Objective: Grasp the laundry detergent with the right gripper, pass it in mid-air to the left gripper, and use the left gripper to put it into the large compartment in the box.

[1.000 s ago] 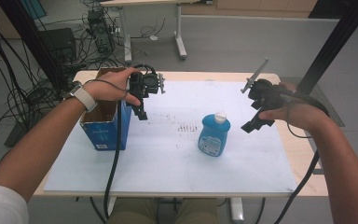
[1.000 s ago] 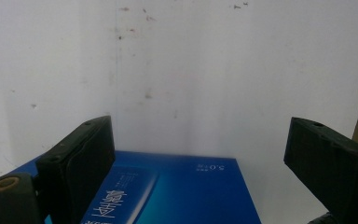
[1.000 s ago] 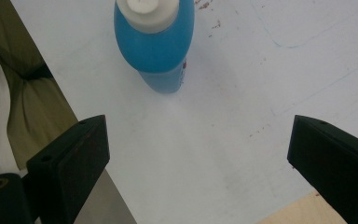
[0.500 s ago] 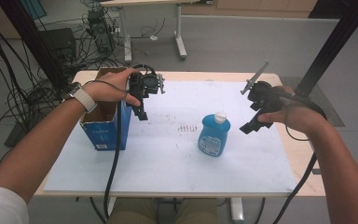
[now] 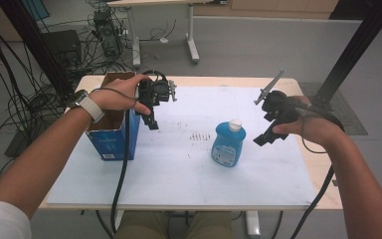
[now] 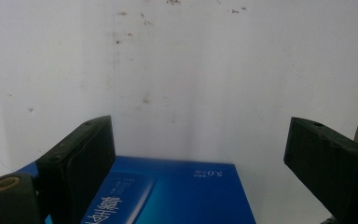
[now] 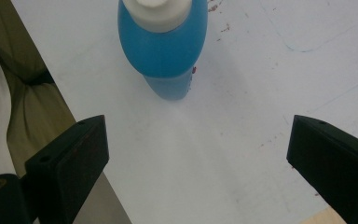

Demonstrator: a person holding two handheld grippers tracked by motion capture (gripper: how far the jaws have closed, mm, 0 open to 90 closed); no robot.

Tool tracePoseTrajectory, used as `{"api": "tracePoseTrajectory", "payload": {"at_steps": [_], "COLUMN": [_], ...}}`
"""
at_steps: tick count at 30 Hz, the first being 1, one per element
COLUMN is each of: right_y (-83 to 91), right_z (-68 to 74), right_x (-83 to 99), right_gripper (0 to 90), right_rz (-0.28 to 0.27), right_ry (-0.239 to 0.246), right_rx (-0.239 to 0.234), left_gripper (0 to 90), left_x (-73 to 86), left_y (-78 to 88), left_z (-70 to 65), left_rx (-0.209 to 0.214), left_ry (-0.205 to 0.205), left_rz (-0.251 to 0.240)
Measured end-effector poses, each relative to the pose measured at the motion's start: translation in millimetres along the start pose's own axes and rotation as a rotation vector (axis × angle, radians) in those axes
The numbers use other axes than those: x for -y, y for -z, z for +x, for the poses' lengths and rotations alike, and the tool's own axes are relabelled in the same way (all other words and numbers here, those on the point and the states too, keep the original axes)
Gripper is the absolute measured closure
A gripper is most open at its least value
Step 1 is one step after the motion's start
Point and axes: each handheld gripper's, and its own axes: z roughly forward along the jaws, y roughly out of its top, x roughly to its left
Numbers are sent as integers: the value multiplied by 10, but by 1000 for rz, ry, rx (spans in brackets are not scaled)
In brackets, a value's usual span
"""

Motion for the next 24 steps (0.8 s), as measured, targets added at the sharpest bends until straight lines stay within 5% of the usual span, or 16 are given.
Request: {"api": "tracePoseTrajectory", "payload": {"at_steps": [24], "right_y": [-222], "right_z": [28], "right_x": [64], "right_gripper": [50], "right_rz": [-60], "right_ry": [-19], "right_rx": [-21], "left_gripper": [93], "left_x": [7], "left_y": [-37], "left_z": [-17], "left_rx": [0], "left_ry": [4], "left_rz": [-9]}}
